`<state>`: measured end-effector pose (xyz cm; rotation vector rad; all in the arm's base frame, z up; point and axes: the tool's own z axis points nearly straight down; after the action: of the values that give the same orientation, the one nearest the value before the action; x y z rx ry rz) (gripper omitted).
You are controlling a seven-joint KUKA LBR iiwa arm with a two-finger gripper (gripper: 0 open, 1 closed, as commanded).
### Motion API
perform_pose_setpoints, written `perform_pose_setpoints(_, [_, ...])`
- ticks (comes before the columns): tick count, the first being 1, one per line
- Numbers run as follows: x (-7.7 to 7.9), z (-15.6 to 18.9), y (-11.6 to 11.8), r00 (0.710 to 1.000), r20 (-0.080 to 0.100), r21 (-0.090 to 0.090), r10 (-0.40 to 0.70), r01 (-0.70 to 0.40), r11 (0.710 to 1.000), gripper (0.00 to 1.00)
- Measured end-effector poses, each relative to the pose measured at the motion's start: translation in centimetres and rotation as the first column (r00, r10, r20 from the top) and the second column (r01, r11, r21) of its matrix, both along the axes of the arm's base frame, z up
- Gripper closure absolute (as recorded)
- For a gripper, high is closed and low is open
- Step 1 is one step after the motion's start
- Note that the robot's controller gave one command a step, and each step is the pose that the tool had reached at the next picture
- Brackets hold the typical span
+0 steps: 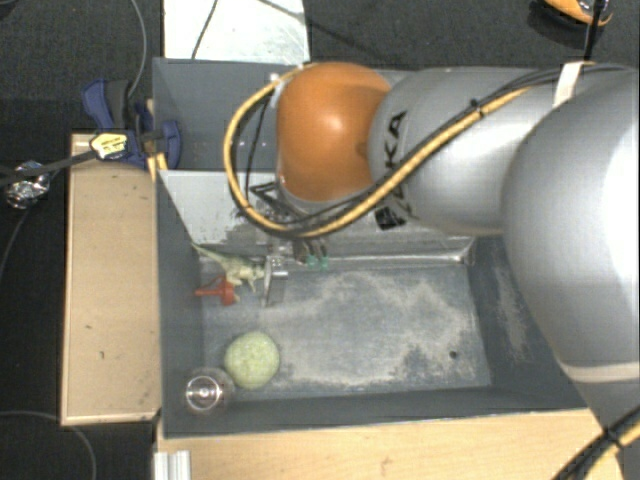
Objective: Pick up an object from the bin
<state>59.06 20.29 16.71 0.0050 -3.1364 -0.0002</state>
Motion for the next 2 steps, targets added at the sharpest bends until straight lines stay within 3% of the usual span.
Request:
perform_pose_setpoints(1, [0.2,0.5,-0.1,1.0,0.008,0.002,-0.004,0.004,1.0,0.0])
perform_pose_setpoints(2, [-3.5,-4.0,-1.2,0.999,0.011,0.003,0.031,-0.031,1.0,0.0])
